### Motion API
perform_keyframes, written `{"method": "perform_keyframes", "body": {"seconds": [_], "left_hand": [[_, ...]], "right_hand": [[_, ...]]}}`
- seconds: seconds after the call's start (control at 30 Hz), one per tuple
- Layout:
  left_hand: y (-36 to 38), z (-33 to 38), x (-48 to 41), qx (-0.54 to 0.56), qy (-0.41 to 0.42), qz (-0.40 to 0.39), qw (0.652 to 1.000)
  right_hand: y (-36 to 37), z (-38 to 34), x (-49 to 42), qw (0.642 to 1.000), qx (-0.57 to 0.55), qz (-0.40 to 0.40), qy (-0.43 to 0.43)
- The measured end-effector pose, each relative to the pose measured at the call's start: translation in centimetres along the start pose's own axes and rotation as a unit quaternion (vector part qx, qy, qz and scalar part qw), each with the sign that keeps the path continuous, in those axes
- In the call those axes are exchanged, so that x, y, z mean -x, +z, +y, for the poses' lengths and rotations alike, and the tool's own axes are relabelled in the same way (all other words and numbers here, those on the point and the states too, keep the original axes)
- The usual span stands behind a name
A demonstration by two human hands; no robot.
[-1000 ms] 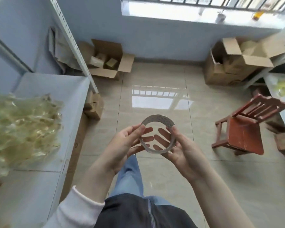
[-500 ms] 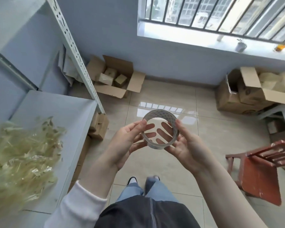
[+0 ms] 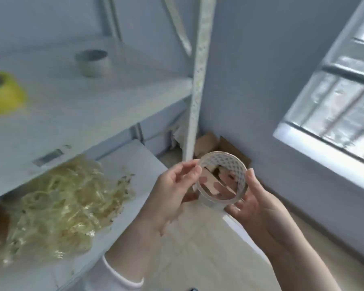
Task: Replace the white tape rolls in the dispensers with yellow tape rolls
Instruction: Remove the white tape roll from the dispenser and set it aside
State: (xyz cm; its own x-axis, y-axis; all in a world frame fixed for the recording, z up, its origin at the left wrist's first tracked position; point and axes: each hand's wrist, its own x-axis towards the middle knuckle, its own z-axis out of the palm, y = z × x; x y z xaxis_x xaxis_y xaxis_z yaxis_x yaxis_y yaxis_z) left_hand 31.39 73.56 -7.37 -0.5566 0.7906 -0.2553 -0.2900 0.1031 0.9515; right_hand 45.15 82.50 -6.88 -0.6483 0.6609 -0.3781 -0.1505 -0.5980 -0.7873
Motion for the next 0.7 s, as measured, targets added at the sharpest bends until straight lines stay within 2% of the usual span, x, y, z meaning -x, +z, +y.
{"method": "perform_keyframes", "body": {"seconds": [0.1,0.27,0.47,0.7], "left_hand": [[-2.7,3.1,-0.4,0.009,0.051,0.094,0.994],[-8.3,7.6,-0.8,0.009,0.116,0.216,0.969],[-15.1,11.3,-3.4,0.016,0.178,0.300,0.937],[-22.6,15.0,-9.5,-0.067,0.172,0.341,0.922]], "right_hand": [[3.8,-1.7,-3.4,0.993,0.032,-0.114,0.009],[12.0,-2.8,-8.4,0.973,0.104,-0.208,0.009],[22.8,-2.3,-14.1,0.957,0.137,-0.256,0.000],[30.5,-1.4,-20.4,0.922,0.265,-0.278,-0.045]]}}
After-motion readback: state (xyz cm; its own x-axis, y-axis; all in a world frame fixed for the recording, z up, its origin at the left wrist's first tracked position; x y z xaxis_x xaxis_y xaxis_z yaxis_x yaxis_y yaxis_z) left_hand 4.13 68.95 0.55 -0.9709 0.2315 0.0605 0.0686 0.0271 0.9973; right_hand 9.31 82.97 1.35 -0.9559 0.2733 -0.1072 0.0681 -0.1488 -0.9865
